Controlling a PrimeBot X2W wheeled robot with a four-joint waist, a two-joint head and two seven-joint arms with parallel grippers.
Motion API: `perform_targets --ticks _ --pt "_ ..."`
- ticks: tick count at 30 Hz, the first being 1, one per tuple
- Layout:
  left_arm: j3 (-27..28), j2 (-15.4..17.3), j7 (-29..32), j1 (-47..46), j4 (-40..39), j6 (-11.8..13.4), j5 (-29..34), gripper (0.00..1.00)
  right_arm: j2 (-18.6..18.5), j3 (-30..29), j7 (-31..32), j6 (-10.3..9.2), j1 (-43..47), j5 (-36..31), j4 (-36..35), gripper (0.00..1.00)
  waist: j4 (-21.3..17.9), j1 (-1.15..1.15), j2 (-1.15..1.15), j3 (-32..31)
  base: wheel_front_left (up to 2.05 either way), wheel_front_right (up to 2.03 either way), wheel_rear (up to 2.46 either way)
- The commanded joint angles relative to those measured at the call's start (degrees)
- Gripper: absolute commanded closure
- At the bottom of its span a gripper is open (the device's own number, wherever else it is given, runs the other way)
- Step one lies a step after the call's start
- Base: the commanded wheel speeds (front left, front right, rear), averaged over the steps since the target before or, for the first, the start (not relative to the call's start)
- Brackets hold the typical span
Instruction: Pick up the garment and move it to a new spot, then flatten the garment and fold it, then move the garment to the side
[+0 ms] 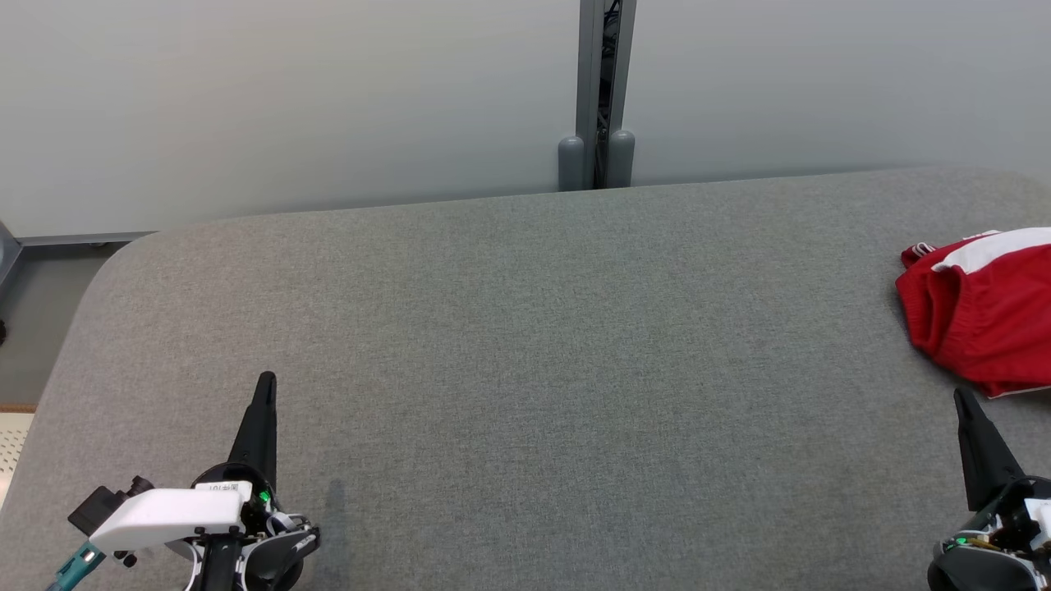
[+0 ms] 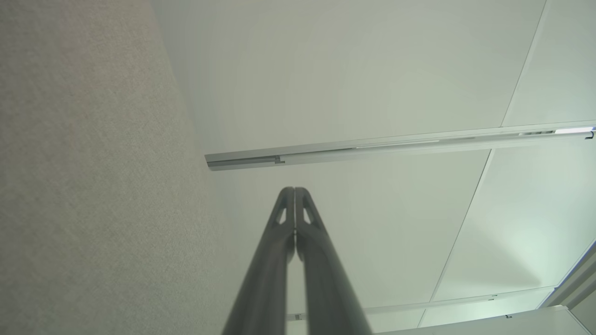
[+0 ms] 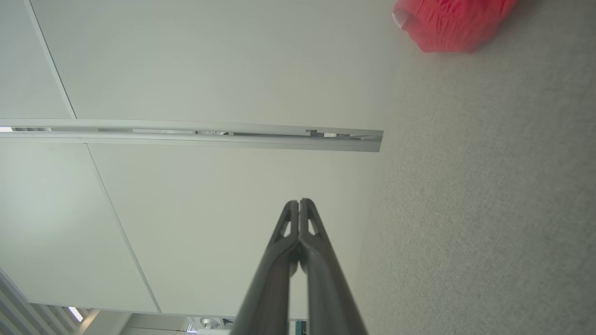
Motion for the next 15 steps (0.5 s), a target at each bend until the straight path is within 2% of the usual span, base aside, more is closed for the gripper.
perform_targets --ticks 1,15 --pt "0.3 0.2 0.1 -1.0 -0.1 -0.4 0.2 1.0 -0.5 0.0 0.3 0.02 -0.1 0.1 -0.2 1.0 0.0 0.0 0.0 0.0 0.0 0.0 0.0" --pt "0.3 0.2 0.1 -1.0 -0.1 -0.4 0.2 1.0 -0.5 0.0 0.3 0.02 -0.1 0.1 -0.2 1.0 0.0 0.0 0.0 0.0 0.0 0.0 0.0"
